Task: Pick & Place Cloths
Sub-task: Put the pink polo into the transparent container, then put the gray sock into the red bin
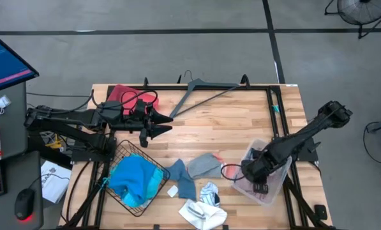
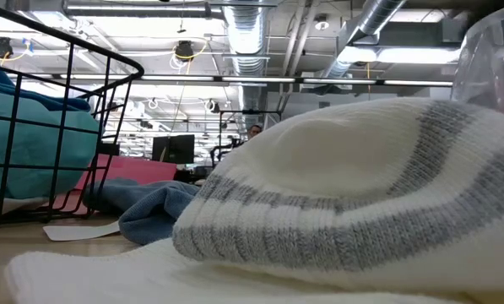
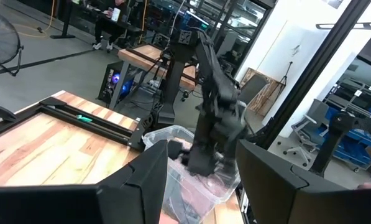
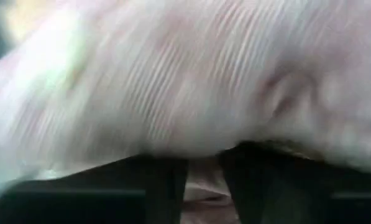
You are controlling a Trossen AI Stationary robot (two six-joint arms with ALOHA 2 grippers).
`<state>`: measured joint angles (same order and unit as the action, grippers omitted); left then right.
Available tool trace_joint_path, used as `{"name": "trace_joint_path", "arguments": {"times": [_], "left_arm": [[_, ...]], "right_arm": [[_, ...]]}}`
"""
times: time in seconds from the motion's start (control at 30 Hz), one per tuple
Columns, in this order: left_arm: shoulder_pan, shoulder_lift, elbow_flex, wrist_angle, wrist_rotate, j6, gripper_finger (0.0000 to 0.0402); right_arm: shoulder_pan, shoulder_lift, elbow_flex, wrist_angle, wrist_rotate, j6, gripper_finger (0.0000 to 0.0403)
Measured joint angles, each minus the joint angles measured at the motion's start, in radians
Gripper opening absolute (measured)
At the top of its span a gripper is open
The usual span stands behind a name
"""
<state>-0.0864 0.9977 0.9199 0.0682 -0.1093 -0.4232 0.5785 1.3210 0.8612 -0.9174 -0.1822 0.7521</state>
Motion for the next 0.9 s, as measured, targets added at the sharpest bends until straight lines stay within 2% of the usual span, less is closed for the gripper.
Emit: {"name": "trace_joint_path", "arguments": {"times": [0.23,0.33,0.4,0.5,0.57,0.63,0.77,0.9], "left_arm": [[0.0,0.0,0.0,0.0,-0.001,0.0,0.0172],[0.0,0.0,0.0,0.0,-0.004,0.0,0.0172],[0.0,0.0,0.0,0.0,-0.004,0.0,0.0172],[0.0,0.0,0.0,0.0,0.014,0.0,0.0172],[0.0,0.0,0.0,0.0,0.042,0.0,0.0172],[0.0,0.0,0.0,0.0,0.079,0.0,0.0172],[0.0,0.0,0.0,0.001,0.154,-0.001,0.0172],[-0.001,-0.013,0.001,0.004,0.17,0.0,0.0172]], "right_arm": [[-0.006,-0.074,0.228,-0.152,0.008,0.009,0.0193],[-0.012,-0.077,0.321,-0.197,0.021,0.009,0.0218],[-0.025,-0.076,0.376,-0.183,0.068,0.005,0.0225],[-0.052,-0.057,0.437,-0.072,0.221,-0.067,0.0227],[-0.065,-0.027,0.449,0.011,0.315,-0.176,0.0224],[-0.086,0.023,0.453,0.076,0.357,-0.304,0.0223],[-0.141,0.152,0.451,0.078,0.352,-0.445,0.0232],[-0.208,0.293,0.451,0.134,0.281,-0.548,0.0264]]}}
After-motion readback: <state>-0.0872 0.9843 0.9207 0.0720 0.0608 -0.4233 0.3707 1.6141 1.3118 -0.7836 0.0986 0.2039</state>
